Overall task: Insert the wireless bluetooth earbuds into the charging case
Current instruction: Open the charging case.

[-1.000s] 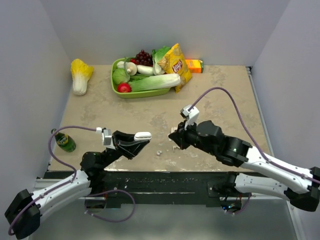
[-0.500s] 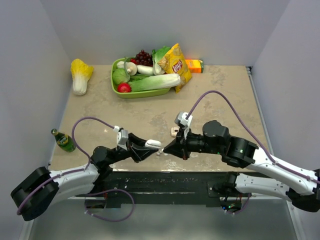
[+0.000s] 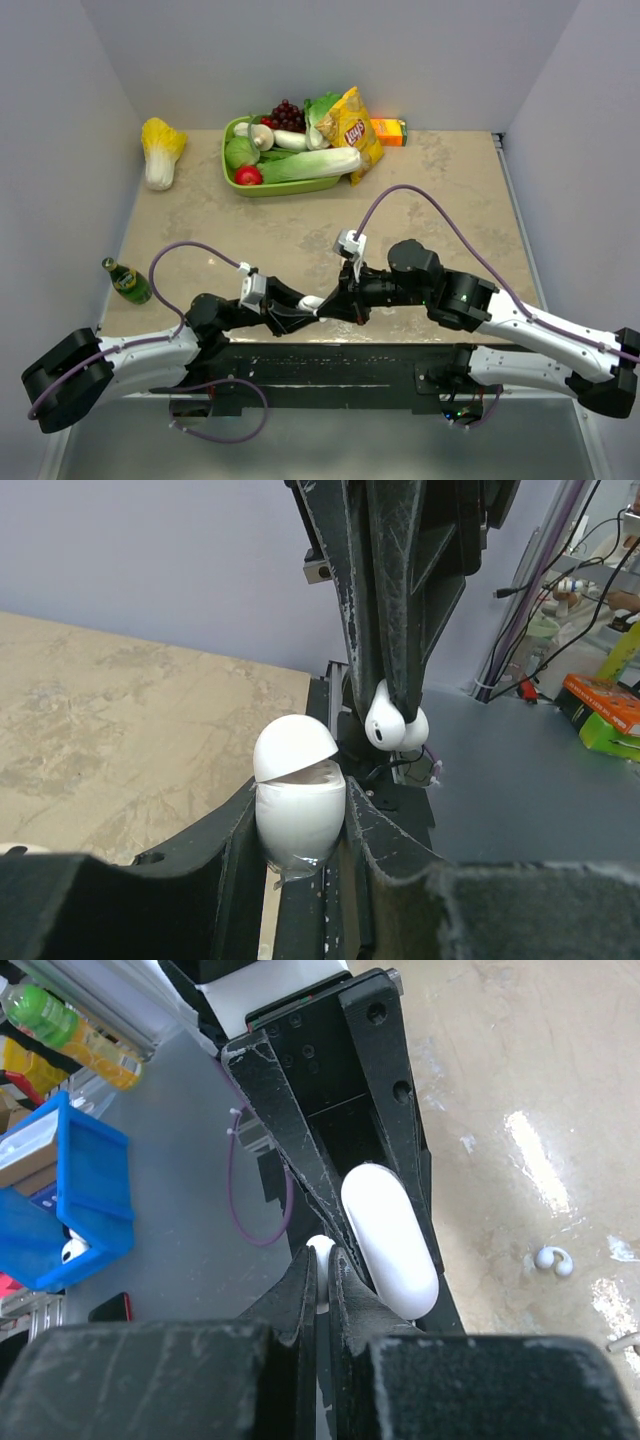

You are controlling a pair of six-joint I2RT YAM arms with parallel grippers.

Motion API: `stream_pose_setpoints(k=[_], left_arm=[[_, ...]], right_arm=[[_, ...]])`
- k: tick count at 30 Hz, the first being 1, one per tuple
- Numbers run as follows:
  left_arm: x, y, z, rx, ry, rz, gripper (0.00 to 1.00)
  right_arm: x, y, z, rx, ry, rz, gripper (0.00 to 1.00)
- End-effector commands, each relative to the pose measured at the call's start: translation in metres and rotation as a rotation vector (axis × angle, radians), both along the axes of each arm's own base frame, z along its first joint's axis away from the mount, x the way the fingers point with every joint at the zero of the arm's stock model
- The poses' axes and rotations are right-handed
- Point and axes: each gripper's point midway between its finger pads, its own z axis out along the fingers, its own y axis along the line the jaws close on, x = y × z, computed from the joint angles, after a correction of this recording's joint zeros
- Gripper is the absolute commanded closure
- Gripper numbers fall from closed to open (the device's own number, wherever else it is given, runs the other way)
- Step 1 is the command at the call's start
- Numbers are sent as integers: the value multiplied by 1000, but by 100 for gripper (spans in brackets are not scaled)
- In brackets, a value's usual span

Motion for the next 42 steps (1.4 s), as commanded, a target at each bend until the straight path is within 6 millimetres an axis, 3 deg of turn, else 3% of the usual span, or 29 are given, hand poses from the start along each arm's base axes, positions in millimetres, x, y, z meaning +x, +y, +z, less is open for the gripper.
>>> stream_pose_setpoints(k=[1, 8, 17, 28, 37, 42], left_arm=[[-2, -1, 27, -64, -107, 5, 100], [-1, -2, 25, -53, -105, 7, 100], [-8, -4, 26, -55, -114, -16, 100], [-18, -1, 27, -71, -136, -57, 100], [-30, -6, 20, -61, -105, -151, 100], [-42, -7, 30, -112, -91, -242, 100]], right_arm=[[-4, 8, 4, 28, 16, 34, 100], [-6, 12, -6, 6, 39, 52, 100], [23, 3, -16, -63, 3, -112, 100], [38, -8, -5, -51, -39, -216, 100], [21, -8, 25, 51, -134, -97, 100], [16, -10, 22, 15, -188, -33, 100]])
